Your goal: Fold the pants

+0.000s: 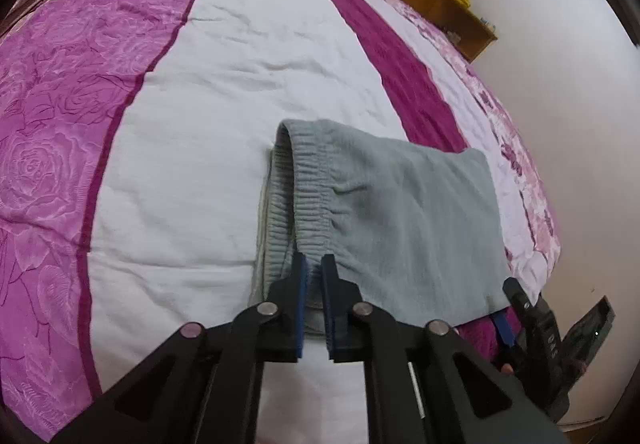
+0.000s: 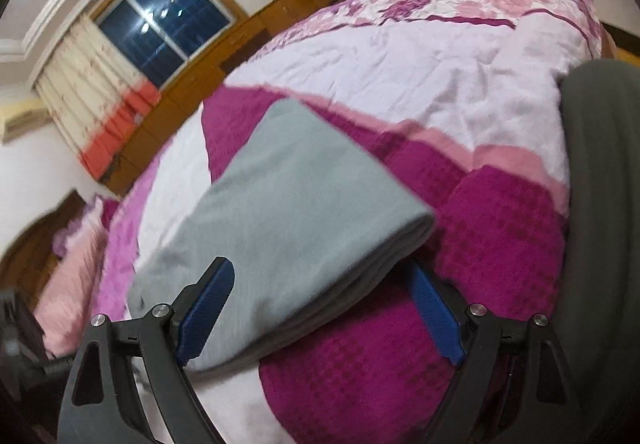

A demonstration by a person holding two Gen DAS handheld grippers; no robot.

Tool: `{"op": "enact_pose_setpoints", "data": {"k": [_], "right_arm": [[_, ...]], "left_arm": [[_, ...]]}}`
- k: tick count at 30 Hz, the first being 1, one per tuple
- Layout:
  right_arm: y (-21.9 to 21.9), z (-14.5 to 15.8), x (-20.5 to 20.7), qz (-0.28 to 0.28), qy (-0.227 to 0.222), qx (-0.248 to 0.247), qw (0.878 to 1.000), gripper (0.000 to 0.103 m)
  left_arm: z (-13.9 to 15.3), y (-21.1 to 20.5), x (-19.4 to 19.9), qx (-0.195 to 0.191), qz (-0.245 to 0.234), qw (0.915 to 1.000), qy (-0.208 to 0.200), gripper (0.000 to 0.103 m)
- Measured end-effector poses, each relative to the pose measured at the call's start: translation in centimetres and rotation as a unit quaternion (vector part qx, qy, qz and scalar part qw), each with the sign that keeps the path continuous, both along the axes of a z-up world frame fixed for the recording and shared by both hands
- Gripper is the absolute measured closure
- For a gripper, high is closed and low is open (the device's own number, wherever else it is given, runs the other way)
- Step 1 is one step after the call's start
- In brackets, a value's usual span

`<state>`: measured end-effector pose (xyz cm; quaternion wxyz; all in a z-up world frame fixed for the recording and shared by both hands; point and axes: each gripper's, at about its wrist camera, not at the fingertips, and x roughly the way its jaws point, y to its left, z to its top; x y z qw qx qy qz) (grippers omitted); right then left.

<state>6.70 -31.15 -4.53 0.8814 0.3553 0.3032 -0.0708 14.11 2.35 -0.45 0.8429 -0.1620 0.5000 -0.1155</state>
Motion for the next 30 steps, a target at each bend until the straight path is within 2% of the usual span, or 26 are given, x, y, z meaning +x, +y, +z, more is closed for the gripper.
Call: {"op": "enact_pose_setpoints", "data": {"k": [7,10,12,13,14,15,16,17,18,19,21,22,26,27,30], "right_arm": [[-2.3,-1.0,0.4,-0.02,-0.024,0.046,0.998,0.02],[-2.7,-1.0,0.8,-0.027,-0.028,0.056,0.998,0.02],[-3.1,-1.2,0.8,-0.036,-0.029,0.071,0.996,0.025],[-3.3,-1.2,0.7,-0.045,-0.025,0.073,0.996,0.035],[-3.4,-1.3,0.7,-0.051,-0.016,0.072,0.996,0.049],[-3.7,-1.5,0.7,-0.055,-0.009,0.073,0.996,0.058],[-3.9,-1.6,0.8,-0.057,0.0,0.072,0.996,0.077],[-4.0,-1.5,0.8,-0.058,0.01,0.069,0.996,0.089],[-4.1,-1.2,0.7,-0.06,0.008,0.065,0.996,0.092],[-4.0,-0.7,0.6,-0.063,0.008,0.054,0.996,0.096],[-3.0,1.2,0.6,-0.061,0.001,0.004,0.998,0.098],[-2.0,2.7,0.8,-0.053,-0.005,-0.041,0.998,0.098],[1.7,6.6,0.9,-0.024,-0.037,-0.161,0.986,0.099],[2.3,7.2,0.9,-0.016,-0.045,-0.177,0.983,0.099],[5.9,9.2,0.6,0.023,-0.082,-0.26,0.962,0.099]], "left_arm": [[0.6,0.8,-0.5,0.005,0.01,0.9999,-0.009,0.097],[1.1,0.2,-0.8,0.029,0.001,0.9996,-0.008,0.095],[1.9,-0.1,-1.2,0.035,0.0,0.9992,-0.022,0.091],[2.4,-0.2,-1.4,0.035,-0.001,0.9989,-0.031,0.087],[2.8,-0.5,-1.5,0.036,-0.005,0.9986,-0.038,0.085],[3.2,-0.8,-1.6,0.038,-0.011,0.9983,-0.043,0.084],[3.3,-1.0,-1.6,0.04,-0.014,0.9981,-0.045,0.084],[3.4,-1.3,-1.5,0.041,-0.017,0.998,-0.045,0.084],[3.4,-1.5,-1.4,0.042,-0.02,0.9979,-0.044,0.084],[3.4,-1.7,-1.3,0.044,-0.022,0.9979,-0.043,0.084],[3.4,-1.8,-1.3,0.042,-0.025,0.9979,-0.042,0.084],[3.4,-1.9,-1.3,0.04,-0.026,0.998,-0.041,0.084],[3.9,-1.9,-0.4,0.026,-0.046,0.9982,-0.03,0.083],[4.2,-2.0,0.1,0.017,-0.057,0.9979,-0.024,0.082],[5.5,-2.2,1.8,-0.012,-0.079,0.9968,-0.008,0.055]]}}
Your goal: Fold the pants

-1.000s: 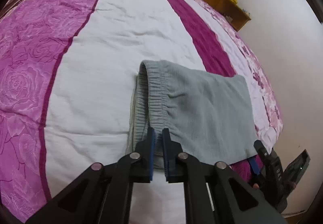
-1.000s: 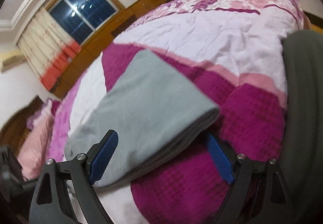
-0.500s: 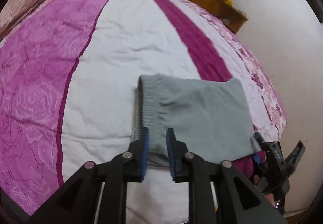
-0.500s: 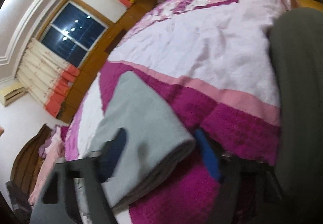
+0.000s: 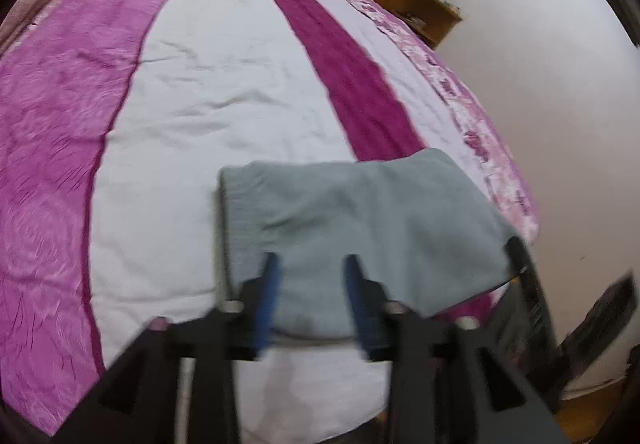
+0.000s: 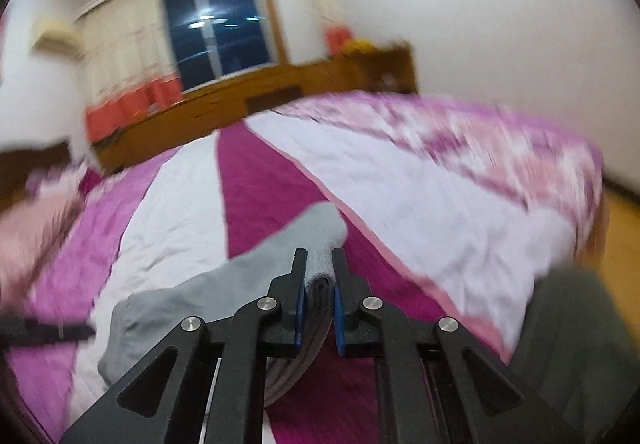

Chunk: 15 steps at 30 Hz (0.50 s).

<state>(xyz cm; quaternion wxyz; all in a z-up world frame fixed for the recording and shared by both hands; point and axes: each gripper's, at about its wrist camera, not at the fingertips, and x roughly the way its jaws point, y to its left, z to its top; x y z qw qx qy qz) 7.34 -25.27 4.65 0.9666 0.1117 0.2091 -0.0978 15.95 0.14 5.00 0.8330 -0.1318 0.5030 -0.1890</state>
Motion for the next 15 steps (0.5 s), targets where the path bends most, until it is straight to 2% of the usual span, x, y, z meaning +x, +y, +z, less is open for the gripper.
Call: {"op": "enact_pose_setpoints", "data": {"k": [1,2,6,9,15], "right_arm": [[1.1,0.3,0.0,0.013,-0.009,-0.024,1.0,0.099],[2.9,0.6,-0.3,0.03,-0.019,-0.065,0.997,0.099],[7.4,0.4,-0.8,0.077,-0.044,-0.153,0.984,0.099],[9.7,0.0,-1.1,0.105,-0.054,-0.194,0.974,0.1],[10.9,-0.9,-1.2,0.121,-0.056,-0.233,0.963,0.099]], "left_arm": [[0.6,-0.2,0.6,-0.015,-0.011,0.9998,0.008,0.046],[1.1,-0.5,1.1,-0.028,-0.021,0.9993,0.016,0.043],[3.0,-2.6,2.2,-0.056,-0.077,0.9948,0.035,0.034],[3.3,-4.8,2.3,-0.046,-0.115,0.9912,0.048,0.034],[2.9,-8.2,1.6,-0.004,-0.157,0.9854,0.065,0.034]]}}
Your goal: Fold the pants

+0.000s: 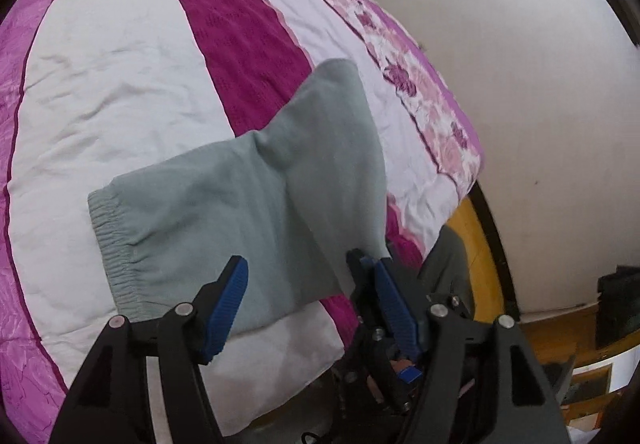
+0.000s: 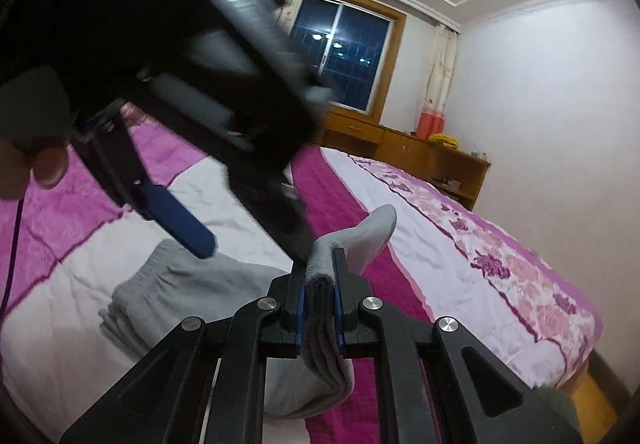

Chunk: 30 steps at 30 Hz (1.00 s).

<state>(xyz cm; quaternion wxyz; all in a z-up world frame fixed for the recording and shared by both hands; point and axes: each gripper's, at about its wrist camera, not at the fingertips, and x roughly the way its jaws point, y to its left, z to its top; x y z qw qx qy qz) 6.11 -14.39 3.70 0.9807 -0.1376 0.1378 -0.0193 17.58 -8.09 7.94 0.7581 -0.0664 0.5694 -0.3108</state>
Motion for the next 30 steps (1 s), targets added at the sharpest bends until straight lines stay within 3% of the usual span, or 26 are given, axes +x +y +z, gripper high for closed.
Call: {"op": "enact_pose_setpoints", "data": {"k": [3,8,13,17,18,19,21,22,27,28,30], "right_arm": [[0.1,-0.5,-0.1,0.005,-0.002,-0.02,1.0,0.099],[1.2,-1.0,-0.4,0.021,-0.002,-0.048,0.999,0.099],[1.4,-1.2,-0.9,0.031,-0.004,-0.061,0.998,0.099],[1.4,-1.2,-1.4,0.046,-0.011,-0.069,0.996,0.099],[1.6,-1.3,-1.4,0.049,-0.012,-0.076,0.996,0.099],[1.9,-1.4,-1.5,0.053,-0.015,-0.084,0.995,0.099],[2.4,-1.6,-1.8,0.064,-0.019,-0.099,0.993,0.099],[2.6,-1.7,-2.0,0.066,-0.021,-0.105,0.992,0.099],[2.5,-1.7,-2.1,0.055,-0.033,-0.112,0.992,0.099],[2.3,-1.6,-2.1,0.05,-0.034,-0.104,0.993,0.097],[1.9,-1.6,-2.0,0.039,-0.032,-0.083,0.995,0.081]], "left_arm": [[0.5,-0.5,-0.2,0.019,-0.002,0.9998,-0.01,0.034],[1.6,-1.4,-0.2,0.019,-0.005,0.9995,-0.024,0.034],[1.7,-3.3,-0.1,0.078,-0.042,0.9954,-0.035,0.035],[1.1,-3.4,0.7,0.068,-0.043,0.9967,-0.007,0.036],[0.8,-3.7,0.8,0.072,-0.043,0.9964,-0.002,0.038],[0.5,-3.9,1.0,0.076,-0.043,0.9962,0.0,0.046],[-0.2,-4.4,1.1,0.087,-0.041,0.9953,0.007,0.069],[-0.5,-4.6,1.2,0.092,-0.042,0.9948,0.011,0.087],[-0.2,-3.7,1.5,0.071,-0.019,0.9973,-0.003,0.093],[-0.1,-3.5,1.6,0.068,-0.017,0.9975,-0.006,0.094],[0.1,-2.9,1.7,0.063,-0.012,0.998,-0.005,0.094]]}}
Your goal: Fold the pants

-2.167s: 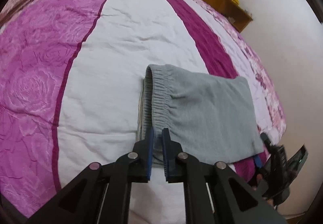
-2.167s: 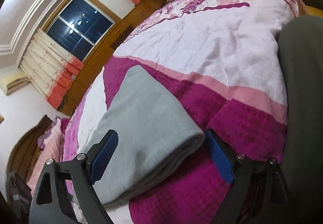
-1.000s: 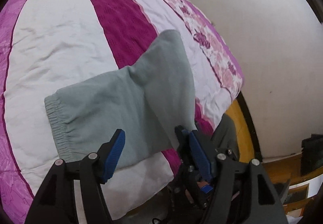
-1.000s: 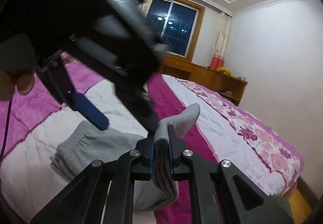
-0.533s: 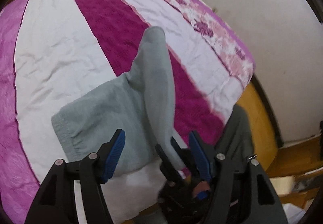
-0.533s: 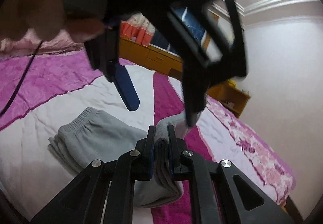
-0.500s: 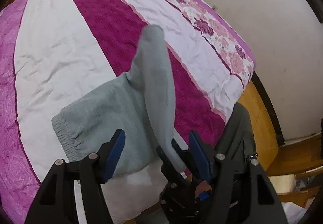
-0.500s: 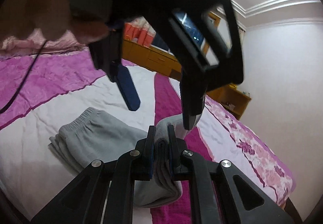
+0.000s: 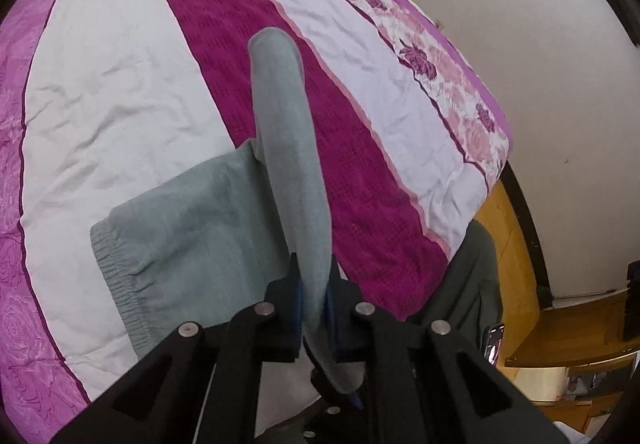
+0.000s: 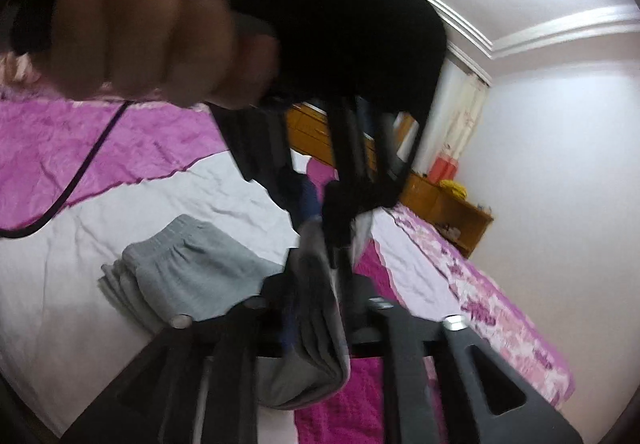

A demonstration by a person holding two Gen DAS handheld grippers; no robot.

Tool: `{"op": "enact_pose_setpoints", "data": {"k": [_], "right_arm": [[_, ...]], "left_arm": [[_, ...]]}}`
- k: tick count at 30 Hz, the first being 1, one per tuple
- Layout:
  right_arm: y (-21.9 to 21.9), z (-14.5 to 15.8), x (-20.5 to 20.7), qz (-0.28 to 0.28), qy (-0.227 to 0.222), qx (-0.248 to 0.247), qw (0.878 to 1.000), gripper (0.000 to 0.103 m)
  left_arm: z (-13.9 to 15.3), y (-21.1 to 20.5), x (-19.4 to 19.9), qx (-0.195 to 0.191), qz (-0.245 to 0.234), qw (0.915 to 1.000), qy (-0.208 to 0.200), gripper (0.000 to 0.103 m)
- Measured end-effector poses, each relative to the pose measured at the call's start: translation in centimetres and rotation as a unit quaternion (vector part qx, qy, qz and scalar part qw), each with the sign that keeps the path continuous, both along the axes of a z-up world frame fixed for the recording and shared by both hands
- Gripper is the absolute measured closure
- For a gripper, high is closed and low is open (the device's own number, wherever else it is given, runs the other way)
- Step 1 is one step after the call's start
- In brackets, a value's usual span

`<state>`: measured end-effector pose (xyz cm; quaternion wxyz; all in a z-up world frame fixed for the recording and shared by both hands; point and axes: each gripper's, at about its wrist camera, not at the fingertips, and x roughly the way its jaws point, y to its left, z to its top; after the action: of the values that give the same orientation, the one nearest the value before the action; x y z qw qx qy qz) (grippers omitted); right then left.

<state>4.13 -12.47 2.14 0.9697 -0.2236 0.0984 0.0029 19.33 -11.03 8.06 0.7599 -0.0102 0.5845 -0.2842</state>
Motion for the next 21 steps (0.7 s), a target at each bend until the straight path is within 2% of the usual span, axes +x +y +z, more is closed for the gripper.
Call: {"op": "enact_pose_setpoints", "data": {"k": [2,5,9,13,17,21], "right_arm": [[-0.3,-0.3,0.1,-0.018,0.002,0.025,1.0,0.065],[-0.7,-1.0,0.5,-0.036,0.018,0.055,0.998,0.053],[-1.7,-2.1,0.7,-0.046,0.063,0.121,0.99,0.048],[-3.8,-3.2,0.8,-0.042,0.112,0.216,0.969,0.037],[-5.3,-4.2,1.8,-0.065,0.138,0.247,0.957,0.036],[-6.6,-4.3,1.9,-0.074,0.14,0.278,0.948,0.036]], "left_arm": [[0.1,0.3,0.0,0.0,0.003,1.0,-0.001,0.094],[0.4,0.6,0.2,-0.003,0.008,1.0,0.001,0.094],[0.7,0.4,0.7,-0.019,0.015,0.9997,0.002,0.093],[1.0,-0.1,0.8,-0.018,0.008,0.9998,-0.001,0.093],[1.0,-0.2,0.8,-0.017,0.007,0.9998,-0.002,0.093],[1.0,0.2,0.8,-0.02,0.013,0.9997,-0.003,0.093]]}}
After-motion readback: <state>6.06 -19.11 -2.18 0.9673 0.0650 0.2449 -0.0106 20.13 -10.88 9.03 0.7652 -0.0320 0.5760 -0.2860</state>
